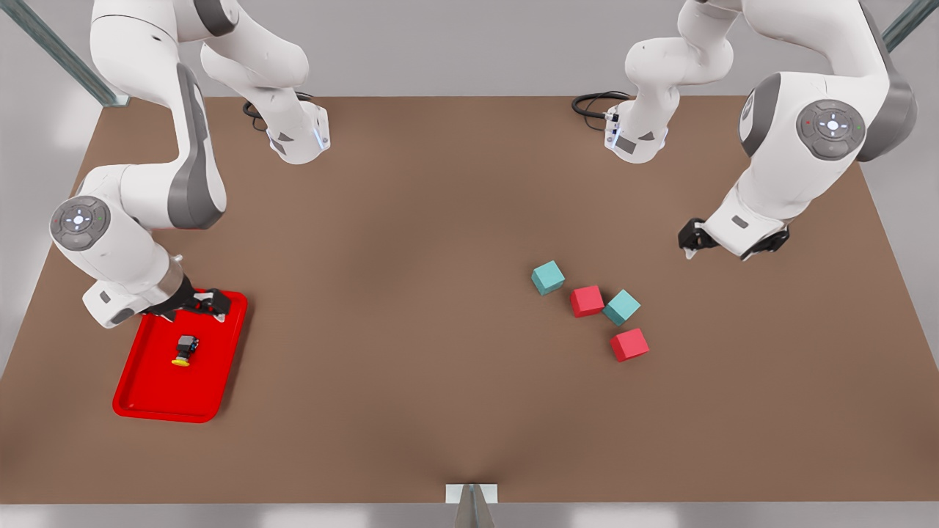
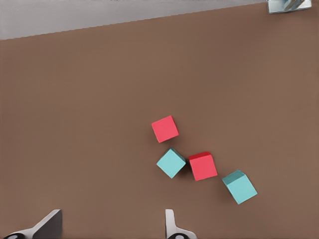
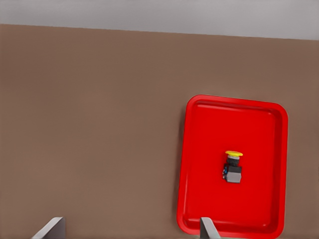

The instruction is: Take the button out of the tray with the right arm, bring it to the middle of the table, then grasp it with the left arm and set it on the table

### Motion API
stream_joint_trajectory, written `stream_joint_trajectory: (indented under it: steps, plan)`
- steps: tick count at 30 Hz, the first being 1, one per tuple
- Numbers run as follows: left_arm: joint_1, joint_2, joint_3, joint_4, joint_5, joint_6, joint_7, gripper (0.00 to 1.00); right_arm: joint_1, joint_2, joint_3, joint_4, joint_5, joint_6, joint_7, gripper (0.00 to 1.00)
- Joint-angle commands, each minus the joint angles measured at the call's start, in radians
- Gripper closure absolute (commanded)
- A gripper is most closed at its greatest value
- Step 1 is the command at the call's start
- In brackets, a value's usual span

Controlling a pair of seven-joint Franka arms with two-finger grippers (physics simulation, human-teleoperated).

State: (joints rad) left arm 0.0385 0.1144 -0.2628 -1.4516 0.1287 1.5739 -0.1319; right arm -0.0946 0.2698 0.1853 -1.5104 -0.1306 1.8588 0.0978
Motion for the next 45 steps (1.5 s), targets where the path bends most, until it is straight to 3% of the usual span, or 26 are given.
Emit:
stream_joint_trajectory:
  steps: [1, 6, 9, 15, 16, 17, 20, 22, 26, 28, 32, 45]
  plan:
    - [0.000, -0.001, -0.001, 0.000, 0.002, 0.025, -0.045, 0.00, 0.001, 0.000, 0.000, 0.003, 0.005, 0.005, 0.019, 0.00]
    - [-0.003, 0.041, -0.004, 0.000, 0.002, 0.026, -0.046, 0.00, 0.012, 0.081, 0.003, -0.008, 0.003, -0.148, -0.081, 0.00]
    - [-0.011, 0.085, -0.004, 0.000, 0.005, 0.038, -0.045, 0.00, -0.017, 0.209, 0.003, 0.001, 0.011, -0.101, -0.075, 0.00]
    - [-0.009, 0.110, -0.004, 0.000, 0.003, 0.071, -0.043, 0.00, -0.079, 0.236, -0.003, 0.003, -0.007, -0.084, -0.070, 0.00]
    - [-0.009, 0.110, -0.004, 0.000, 0.003, 0.071, -0.043, 0.00, -0.112, 0.259, -0.004, 0.015, -0.119, -0.026, -0.067, 0.00]
    - [-0.009, 0.110, -0.004, 0.000, 0.003, 0.069, -0.043, 0.00, -0.152, 0.292, -0.004, 0.035, -0.121, 0.075, -0.093, 0.00]
    - [-0.009, 0.108, -0.004, 0.000, 0.003, 0.066, -0.043, 0.00, -0.223, 0.503, -0.003, 0.323, -0.115, 0.112, -0.245, 0.00]
    - [-0.009, 0.108, -0.004, 0.000, 0.003, 0.066, -0.043, 0.00, -0.258, 0.536, -0.003, 0.346, -0.112, 0.132, -0.309, 0.00]
    - [-0.011, 0.110, -0.004, 0.000, 0.003, 0.068, -0.043, 0.00, -0.289, 0.506, 0.008, 0.237, -0.106, 0.135, -0.345, 0.00]
    - [-0.011, 0.111, -0.004, 0.000, 0.005, 0.068, -0.043, 0.00, -0.355, 0.496, 0.059, 0.119, -0.107, 0.258, -0.362, 0.00]
    - [-0.011, 0.114, -0.004, 0.000, 0.005, 0.068, -0.045, 0.00, -0.360, 0.427, 0.082, -0.050, -0.107, 0.338, -0.268, 0.00]
    - [-0.011, 0.120, -0.004, 0.000, 0.005, 0.071, -0.045, 0.00, -0.413, 0.434, 0.074, -0.162, -0.175, 0.571, -0.250, 0.00]
